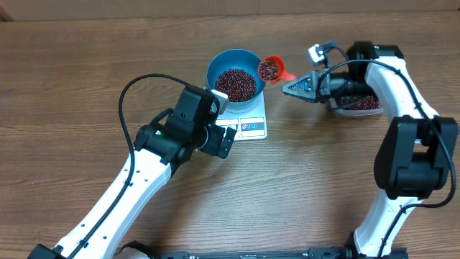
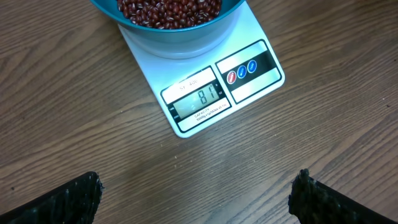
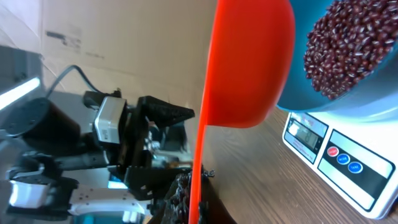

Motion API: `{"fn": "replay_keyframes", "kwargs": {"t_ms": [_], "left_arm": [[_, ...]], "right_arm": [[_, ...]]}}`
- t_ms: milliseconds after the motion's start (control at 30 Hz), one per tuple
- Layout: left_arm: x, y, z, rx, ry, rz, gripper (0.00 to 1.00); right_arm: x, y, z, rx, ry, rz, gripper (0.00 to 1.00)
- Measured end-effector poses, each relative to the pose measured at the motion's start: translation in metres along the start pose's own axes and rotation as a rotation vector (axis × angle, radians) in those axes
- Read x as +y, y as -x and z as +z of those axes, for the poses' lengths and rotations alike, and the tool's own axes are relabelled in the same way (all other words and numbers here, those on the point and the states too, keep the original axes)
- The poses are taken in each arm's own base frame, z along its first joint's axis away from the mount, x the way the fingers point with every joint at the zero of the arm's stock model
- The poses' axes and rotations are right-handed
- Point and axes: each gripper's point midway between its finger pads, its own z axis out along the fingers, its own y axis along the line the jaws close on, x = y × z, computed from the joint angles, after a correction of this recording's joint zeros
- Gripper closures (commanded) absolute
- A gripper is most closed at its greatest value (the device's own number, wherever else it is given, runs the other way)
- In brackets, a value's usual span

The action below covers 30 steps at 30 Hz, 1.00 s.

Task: Scoop item into bowl and weigh 150g on scale
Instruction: 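Carry the filled scoop with the right gripper over the teal bowl, then tip the red scoop to pour beans into the teal bowl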

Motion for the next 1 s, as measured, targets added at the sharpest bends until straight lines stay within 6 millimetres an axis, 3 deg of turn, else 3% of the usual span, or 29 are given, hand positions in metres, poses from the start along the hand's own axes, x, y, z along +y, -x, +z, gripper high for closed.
{"fn": "replay_keyframes", "kwargs": {"t_ms": [300,633,1000], "left_arm": [[0.0,0.0,0.0,0.0,0.0,0.0,0.01],[0.0,0.0,0.0,0.0,0.0,0.0,0.0],[0.0,0.0,0.0,0.0,0.0,0.0,0.0]], "right_arm": [[-0.005,0.011,0.029,0.105,-0.196,0.01,0.96],[-0.007,0.03,0.045,0.144,-0.524,-0.029,0.96],[-0.028,0.022,0.065,0.204,-0.863,-0.101,0.96]]}}
